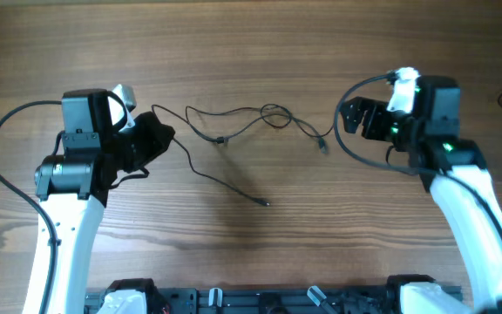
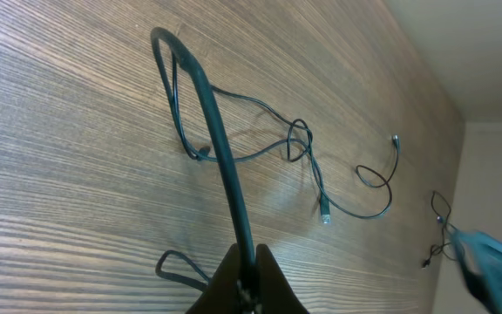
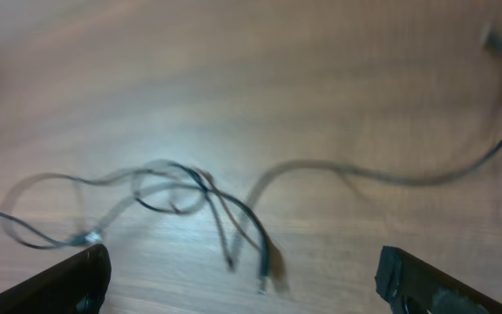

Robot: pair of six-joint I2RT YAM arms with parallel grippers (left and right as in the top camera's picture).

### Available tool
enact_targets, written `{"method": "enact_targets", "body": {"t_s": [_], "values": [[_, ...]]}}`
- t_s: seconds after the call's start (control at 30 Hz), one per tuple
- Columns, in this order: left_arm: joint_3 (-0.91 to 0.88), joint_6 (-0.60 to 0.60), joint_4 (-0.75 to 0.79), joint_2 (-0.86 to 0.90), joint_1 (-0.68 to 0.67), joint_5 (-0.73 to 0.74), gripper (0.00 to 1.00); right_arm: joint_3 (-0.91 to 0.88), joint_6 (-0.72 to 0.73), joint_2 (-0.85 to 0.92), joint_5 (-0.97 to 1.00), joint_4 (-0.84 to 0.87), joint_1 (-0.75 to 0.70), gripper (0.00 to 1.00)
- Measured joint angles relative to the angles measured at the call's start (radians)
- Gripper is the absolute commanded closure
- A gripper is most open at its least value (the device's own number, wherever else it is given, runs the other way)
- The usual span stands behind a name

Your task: Untangle cables

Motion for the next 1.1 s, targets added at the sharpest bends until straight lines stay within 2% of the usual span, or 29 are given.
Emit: {"method": "enact_targets", "body": {"t_s": [0.07, 0.17, 0.33, 0.37, 0.5, 0.53, 0.6, 0.7, 0.83, 0.9, 0.93, 0.97, 1.03, 1.07, 1.1], "values": [[0.000, -0.004, 0.004, 0.000, 0.000, 0.000, 0.96, 0.004, 0.000, -0.098, -0.011, 0.003, 0.000, 0.00], [0.000, -0.007, 0.004, 0.000, 0.000, 0.000, 0.96, 0.008, 0.000, -0.118, -0.134, 0.001, -0.001, 0.00], [0.000, -0.006, 0.005, 0.000, 0.000, 0.002, 0.96, 0.008, -0.017, -0.016, -0.323, -0.007, 0.022, 0.01], [0.000, 0.003, 0.008, 0.000, 0.000, 0.012, 0.96, 0.008, -0.038, 0.009, -0.350, -0.006, 0.043, 0.05], [0.000, 0.110, 0.027, 0.002, 0.000, 0.116, 0.96, 0.006, -0.156, 0.193, -0.400, 0.131, 0.223, 0.14], [0.000, 0.126, 0.026, 0.002, 0.000, 0.127, 0.96, 0.009, -0.171, 0.238, -0.354, 0.223, 0.262, 0.18], [0.000, 0.147, 0.028, 0.002, 0.000, 0.139, 0.96, 0.013, -0.183, 0.323, -0.225, 0.315, 0.341, 0.20], [0.000, 0.156, 0.027, 0.002, 0.000, 0.147, 0.96, 0.013, -0.240, 0.431, -0.042, 0.384, 0.422, 0.22], [0.000, 0.156, 0.027, 0.002, 0.000, 0.151, 0.96, 0.013, -0.308, 0.520, 0.099, 0.424, 0.462, 0.25], [0.000, 0.149, 0.027, 0.002, 0.000, 0.152, 0.96, 0.013, -0.321, 0.576, 0.135, 0.463, 0.462, 0.32], [0.000, 0.147, 0.027, 0.002, 0.000, 0.154, 0.96, 0.011, -0.327, 0.600, 0.148, 0.494, 0.462, 0.38], [0.000, 0.141, 0.027, 0.002, 0.000, 0.154, 0.96, 0.012, -0.336, 0.626, 0.154, 0.534, 0.462, 0.49], [0.000, 0.130, 0.027, 0.002, 0.000, 0.154, 0.96, 0.012, -0.345, 0.663, 0.164, 0.588, 0.462, 0.54], [0.000, 0.127, 0.025, 0.002, 0.000, 0.154, 0.96, 0.012, -0.343, 0.684, 0.167, 0.617, 0.462, 0.84], [0.000, 0.127, 0.018, 0.002, 0.000, 0.154, 0.96, 0.014, -0.343, 0.697, 0.169, 0.640, 0.462, 0.96]]}}
